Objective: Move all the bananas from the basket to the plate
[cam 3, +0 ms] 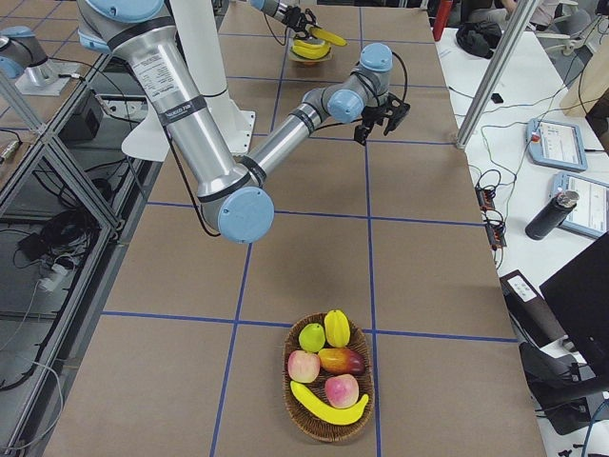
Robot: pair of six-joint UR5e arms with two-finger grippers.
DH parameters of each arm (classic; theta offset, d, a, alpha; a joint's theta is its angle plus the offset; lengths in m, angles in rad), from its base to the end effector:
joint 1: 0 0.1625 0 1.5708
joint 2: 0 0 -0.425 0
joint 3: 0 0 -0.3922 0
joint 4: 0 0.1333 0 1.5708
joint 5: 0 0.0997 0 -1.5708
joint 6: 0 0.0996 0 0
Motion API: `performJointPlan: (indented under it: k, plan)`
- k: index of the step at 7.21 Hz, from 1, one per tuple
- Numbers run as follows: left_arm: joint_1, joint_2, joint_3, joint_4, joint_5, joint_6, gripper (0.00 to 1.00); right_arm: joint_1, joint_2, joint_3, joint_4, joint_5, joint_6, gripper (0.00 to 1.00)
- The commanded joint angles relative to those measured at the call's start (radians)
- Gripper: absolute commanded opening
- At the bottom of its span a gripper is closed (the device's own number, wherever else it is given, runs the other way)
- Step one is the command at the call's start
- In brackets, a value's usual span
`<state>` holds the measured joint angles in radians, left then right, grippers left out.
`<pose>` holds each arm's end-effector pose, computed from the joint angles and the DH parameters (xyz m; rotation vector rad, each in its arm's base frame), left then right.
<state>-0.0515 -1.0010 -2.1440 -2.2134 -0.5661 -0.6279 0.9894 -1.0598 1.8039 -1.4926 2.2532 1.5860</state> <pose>0.2631 -0.2312 0.5017 1.1388 0.0570 0.4700 -0.2821 -0.5576 0.2471 -0.2017 -1.0138 0.6356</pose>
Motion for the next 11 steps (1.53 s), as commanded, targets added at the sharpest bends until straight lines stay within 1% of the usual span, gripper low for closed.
performJointPlan:
  k: [1,3,7,11]
  plan:
    - [0.039,-0.001,0.035,0.012,0.003,-0.001,0.0,0.0,-0.002,0.002,0.0,0.0,0.002,1.0]
    - [0.047,-0.001,0.071,0.012,0.006,-0.006,0.0,0.0,-0.003,0.0,0.0,-0.001,0.002,1.0]
    - [0.087,-0.001,0.076,0.02,0.035,-0.007,0.0,0.0,-0.009,0.002,0.0,0.0,0.0,1.0]
    - [0.119,0.001,0.085,0.041,0.043,-0.009,0.0,0.002,-0.028,0.017,0.0,0.0,-0.003,1.0]
